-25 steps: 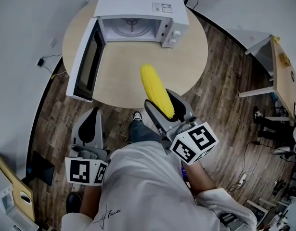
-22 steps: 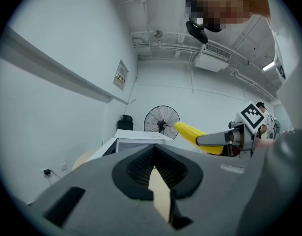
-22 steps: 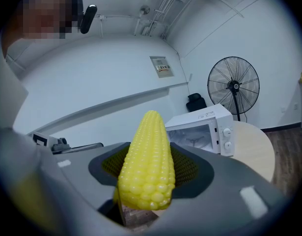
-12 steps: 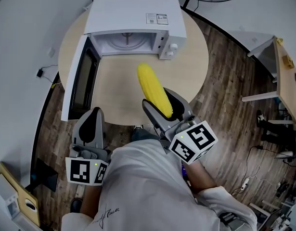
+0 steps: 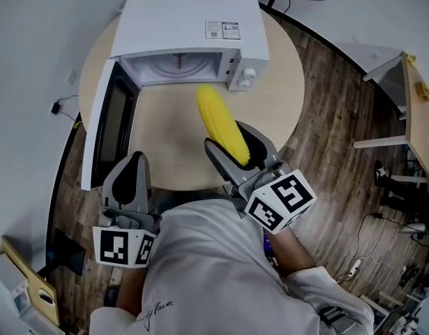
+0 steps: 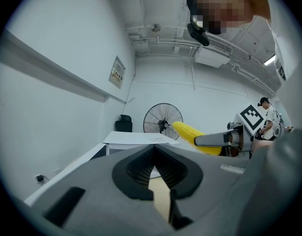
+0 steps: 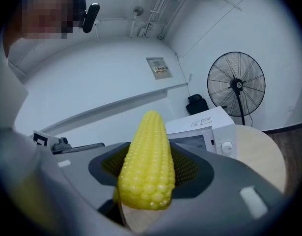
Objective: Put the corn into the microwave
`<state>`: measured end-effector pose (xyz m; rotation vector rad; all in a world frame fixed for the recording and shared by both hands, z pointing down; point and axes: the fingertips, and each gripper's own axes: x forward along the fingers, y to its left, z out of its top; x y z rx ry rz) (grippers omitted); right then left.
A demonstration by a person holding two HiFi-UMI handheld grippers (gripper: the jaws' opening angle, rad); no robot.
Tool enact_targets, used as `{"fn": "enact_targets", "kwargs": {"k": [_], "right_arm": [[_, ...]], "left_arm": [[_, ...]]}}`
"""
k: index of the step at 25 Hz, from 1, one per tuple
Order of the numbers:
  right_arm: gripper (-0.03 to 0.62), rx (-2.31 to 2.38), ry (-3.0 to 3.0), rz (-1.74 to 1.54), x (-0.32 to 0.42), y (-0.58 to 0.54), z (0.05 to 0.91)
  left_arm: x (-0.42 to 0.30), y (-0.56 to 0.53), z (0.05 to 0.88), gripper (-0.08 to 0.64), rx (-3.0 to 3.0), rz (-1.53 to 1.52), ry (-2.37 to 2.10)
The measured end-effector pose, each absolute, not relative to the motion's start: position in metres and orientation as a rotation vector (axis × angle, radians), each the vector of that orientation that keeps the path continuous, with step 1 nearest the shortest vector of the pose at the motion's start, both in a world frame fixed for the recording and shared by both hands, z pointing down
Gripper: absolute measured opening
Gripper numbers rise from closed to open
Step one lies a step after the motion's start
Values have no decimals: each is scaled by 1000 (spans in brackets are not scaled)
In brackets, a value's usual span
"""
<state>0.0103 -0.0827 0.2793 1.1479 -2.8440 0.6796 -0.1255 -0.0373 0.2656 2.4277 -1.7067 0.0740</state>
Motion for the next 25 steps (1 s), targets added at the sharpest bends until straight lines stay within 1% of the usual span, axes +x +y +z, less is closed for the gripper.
{"fn": "enact_targets", "kwargs": {"k": [25], "right_arm": [[264,1164,-2792,718,0,-133,321]], "left_arm": [[-123,-67,287,-9,2413,143,-1634]]}}
